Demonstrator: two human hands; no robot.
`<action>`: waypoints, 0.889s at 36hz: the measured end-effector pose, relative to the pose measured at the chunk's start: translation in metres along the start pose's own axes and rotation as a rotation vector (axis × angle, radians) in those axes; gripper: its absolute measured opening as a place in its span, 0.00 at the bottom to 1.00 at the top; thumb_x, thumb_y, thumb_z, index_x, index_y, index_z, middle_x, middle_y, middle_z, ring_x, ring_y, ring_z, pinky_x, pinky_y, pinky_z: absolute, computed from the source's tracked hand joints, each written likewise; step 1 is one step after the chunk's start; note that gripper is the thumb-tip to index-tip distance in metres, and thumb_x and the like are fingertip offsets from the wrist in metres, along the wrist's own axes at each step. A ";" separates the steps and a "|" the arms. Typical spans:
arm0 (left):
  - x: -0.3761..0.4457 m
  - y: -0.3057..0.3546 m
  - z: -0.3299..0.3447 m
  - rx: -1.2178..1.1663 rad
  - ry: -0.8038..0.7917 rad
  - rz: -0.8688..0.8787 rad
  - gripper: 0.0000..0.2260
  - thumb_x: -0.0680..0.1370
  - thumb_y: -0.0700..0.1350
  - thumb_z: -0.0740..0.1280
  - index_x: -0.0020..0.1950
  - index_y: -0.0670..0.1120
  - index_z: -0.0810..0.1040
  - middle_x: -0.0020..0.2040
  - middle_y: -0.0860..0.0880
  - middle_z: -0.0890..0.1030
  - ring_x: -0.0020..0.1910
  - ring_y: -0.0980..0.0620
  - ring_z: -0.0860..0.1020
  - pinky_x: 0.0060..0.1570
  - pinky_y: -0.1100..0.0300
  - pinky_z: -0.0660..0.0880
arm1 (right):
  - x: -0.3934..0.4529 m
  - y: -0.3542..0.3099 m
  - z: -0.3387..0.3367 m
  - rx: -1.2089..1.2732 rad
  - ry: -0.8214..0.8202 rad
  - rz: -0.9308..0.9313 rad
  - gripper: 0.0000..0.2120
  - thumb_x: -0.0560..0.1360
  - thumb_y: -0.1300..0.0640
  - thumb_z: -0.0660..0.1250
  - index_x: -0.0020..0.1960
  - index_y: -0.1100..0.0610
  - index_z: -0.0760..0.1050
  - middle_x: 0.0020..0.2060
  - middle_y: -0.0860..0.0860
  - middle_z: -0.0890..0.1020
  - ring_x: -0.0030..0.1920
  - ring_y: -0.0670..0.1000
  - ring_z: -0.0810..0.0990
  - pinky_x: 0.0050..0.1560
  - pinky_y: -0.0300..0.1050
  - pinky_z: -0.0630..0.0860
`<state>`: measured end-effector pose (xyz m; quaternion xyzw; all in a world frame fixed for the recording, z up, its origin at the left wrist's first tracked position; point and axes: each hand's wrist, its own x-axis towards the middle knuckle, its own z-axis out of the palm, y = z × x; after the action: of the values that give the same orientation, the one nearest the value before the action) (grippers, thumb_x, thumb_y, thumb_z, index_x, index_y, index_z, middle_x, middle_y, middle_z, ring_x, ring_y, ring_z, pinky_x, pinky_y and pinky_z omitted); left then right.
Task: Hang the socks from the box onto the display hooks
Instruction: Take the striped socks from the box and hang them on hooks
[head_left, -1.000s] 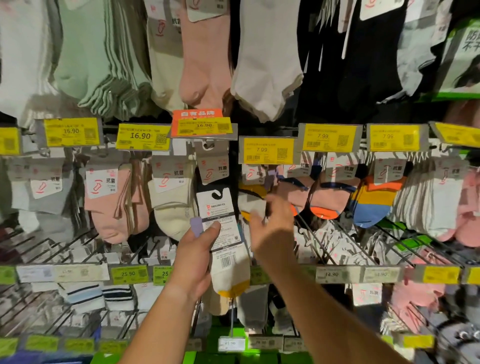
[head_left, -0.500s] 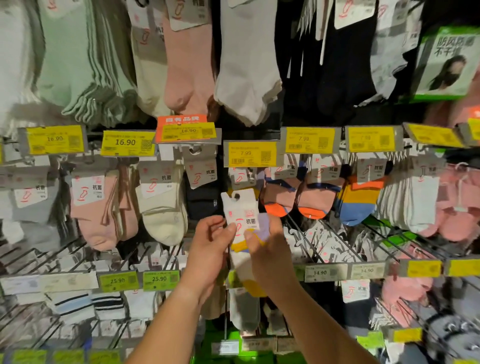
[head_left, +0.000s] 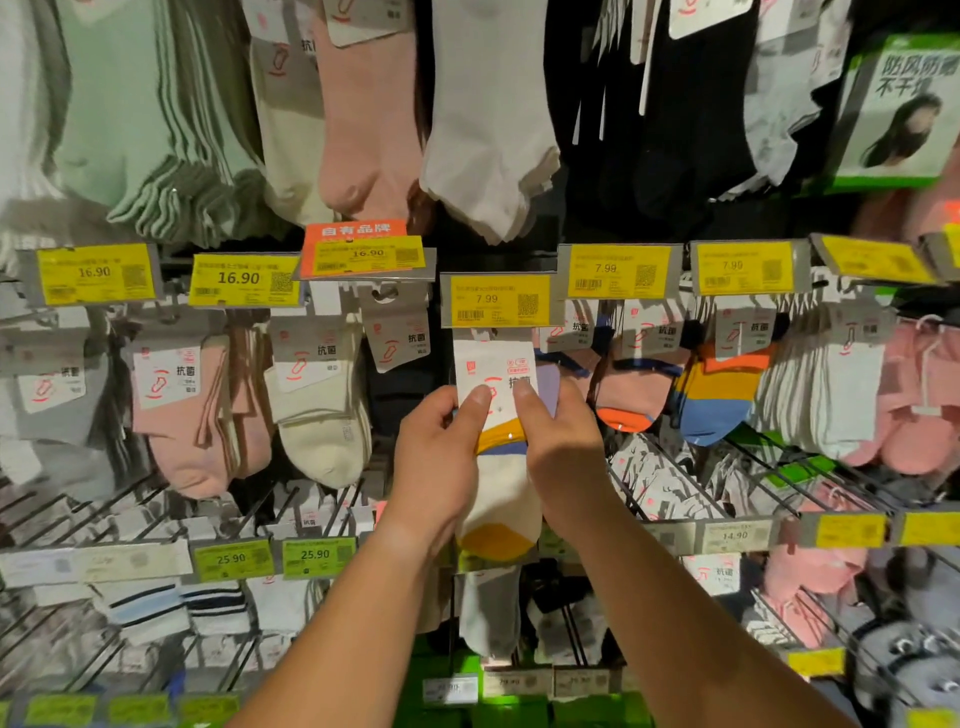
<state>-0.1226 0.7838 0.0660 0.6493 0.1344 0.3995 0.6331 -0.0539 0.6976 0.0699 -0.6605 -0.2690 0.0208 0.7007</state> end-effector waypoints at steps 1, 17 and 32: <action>0.001 0.001 0.000 -0.005 -0.004 -0.004 0.08 0.82 0.46 0.66 0.49 0.48 0.84 0.45 0.50 0.86 0.43 0.53 0.80 0.48 0.52 0.75 | 0.001 -0.001 0.001 0.017 0.000 0.002 0.18 0.78 0.43 0.64 0.60 0.53 0.74 0.52 0.51 0.82 0.54 0.54 0.82 0.58 0.59 0.78; 0.014 -0.023 0.001 0.145 0.064 -0.023 0.20 0.81 0.52 0.68 0.41 0.36 0.75 0.35 0.40 0.75 0.35 0.53 0.68 0.37 0.55 0.64 | 0.025 0.028 0.006 -0.100 0.043 0.059 0.14 0.81 0.48 0.61 0.58 0.58 0.74 0.48 0.54 0.80 0.48 0.54 0.78 0.51 0.48 0.75; 0.090 -0.061 0.012 0.533 0.161 -0.238 0.17 0.81 0.48 0.66 0.33 0.45 0.70 0.33 0.46 0.74 0.38 0.43 0.73 0.39 0.54 0.67 | 0.091 0.049 0.028 -0.434 0.026 0.315 0.13 0.83 0.59 0.55 0.62 0.64 0.74 0.55 0.61 0.76 0.58 0.62 0.76 0.44 0.45 0.67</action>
<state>-0.0363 0.8469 0.0426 0.7387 0.3593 0.3232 0.4699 0.0290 0.7642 0.0556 -0.8292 -0.1522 0.0628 0.5342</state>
